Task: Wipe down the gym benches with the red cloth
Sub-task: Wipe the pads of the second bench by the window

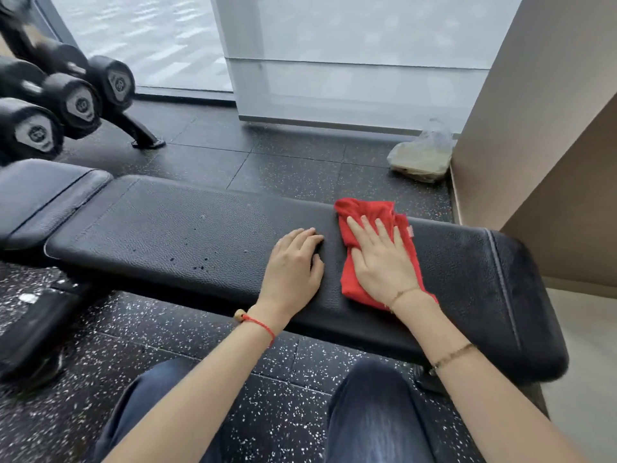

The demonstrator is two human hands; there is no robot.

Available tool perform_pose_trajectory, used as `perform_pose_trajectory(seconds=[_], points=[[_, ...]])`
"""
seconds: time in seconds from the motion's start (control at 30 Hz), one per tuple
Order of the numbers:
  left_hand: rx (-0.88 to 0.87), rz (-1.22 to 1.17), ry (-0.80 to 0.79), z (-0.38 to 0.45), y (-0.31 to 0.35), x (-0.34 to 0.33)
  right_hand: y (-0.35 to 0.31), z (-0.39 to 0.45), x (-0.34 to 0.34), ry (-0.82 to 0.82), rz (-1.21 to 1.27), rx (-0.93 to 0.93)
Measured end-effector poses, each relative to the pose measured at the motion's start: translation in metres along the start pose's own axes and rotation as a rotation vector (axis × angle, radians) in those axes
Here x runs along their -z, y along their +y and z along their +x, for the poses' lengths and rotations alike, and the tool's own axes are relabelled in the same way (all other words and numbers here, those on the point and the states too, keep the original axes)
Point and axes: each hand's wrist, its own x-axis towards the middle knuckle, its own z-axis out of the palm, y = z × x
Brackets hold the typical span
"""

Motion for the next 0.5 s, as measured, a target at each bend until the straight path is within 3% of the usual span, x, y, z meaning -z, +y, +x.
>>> perform_pose_trajectory(seconds=[0.13,0.37,0.5], points=[[-0.065,-0.034,0.021,-0.006,-0.016,0.022,-0.041,0.027,-0.005,-0.042,0.029,-0.026],[-0.119,0.029,0.103,-0.021,-0.118,0.094,-0.109,-0.018,-0.023,0.02,0.006,0.149],[-0.089,0.073,0.1,-0.019,-0.184,0.13,-0.113,-0.005,-0.024,0.009,-0.005,0.026]])
